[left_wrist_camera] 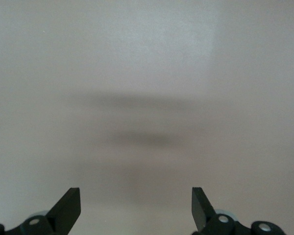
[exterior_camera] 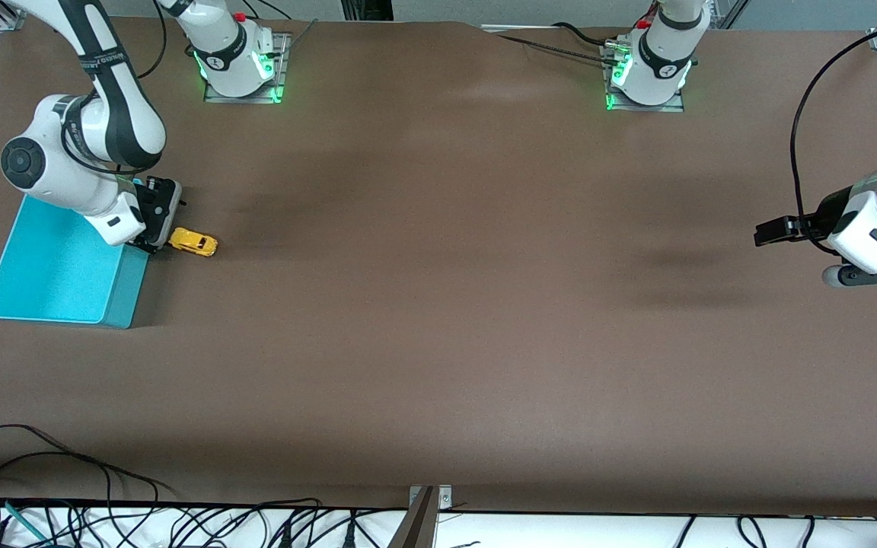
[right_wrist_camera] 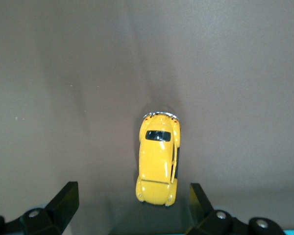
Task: Wind up and store yellow beetle car
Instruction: 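Lower the right gripper and close it on the yellow car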
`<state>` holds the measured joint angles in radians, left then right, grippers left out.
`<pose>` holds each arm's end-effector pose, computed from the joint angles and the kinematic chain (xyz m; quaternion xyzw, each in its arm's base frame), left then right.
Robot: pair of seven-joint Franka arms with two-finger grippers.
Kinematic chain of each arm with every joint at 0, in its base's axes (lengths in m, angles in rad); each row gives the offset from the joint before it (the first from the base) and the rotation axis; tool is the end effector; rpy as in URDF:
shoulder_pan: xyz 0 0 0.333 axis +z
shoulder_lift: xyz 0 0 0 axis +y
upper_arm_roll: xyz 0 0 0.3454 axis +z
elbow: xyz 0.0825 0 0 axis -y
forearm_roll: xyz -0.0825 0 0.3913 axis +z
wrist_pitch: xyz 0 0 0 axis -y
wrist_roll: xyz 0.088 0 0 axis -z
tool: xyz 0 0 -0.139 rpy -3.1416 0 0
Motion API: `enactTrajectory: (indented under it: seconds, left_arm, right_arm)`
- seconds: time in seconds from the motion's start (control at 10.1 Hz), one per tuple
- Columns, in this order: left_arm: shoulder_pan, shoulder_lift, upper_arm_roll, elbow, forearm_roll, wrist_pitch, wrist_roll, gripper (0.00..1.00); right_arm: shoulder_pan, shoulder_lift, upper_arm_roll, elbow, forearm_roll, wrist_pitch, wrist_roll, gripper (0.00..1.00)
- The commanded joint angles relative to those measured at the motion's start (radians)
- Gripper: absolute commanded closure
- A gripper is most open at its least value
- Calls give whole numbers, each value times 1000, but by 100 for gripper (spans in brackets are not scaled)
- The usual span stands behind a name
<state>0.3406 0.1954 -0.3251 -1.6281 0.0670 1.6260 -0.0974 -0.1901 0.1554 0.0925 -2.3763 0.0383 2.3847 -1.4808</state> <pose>0.6045 0.0316 0.4898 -0.9943 -0.0512 0.0932 0.0058 0.4913 -0.0461 0.2379 -0.7774 -0.6244 0.0379 0.0655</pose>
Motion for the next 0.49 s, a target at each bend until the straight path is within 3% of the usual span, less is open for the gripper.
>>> enactTrajectory:
  seconds: [0.0, 0.39]
  left_arm:
    - [6, -17, 3, -7, -24, -12, 27, 0]
    - [6, -16, 3, -7, -24, -12, 25, 0]
  right_arm:
    - [-12, 39, -6, -14, 12, 86, -84, 0]
    - [-15, 73, -7, -24, 12, 151, -101, 0]
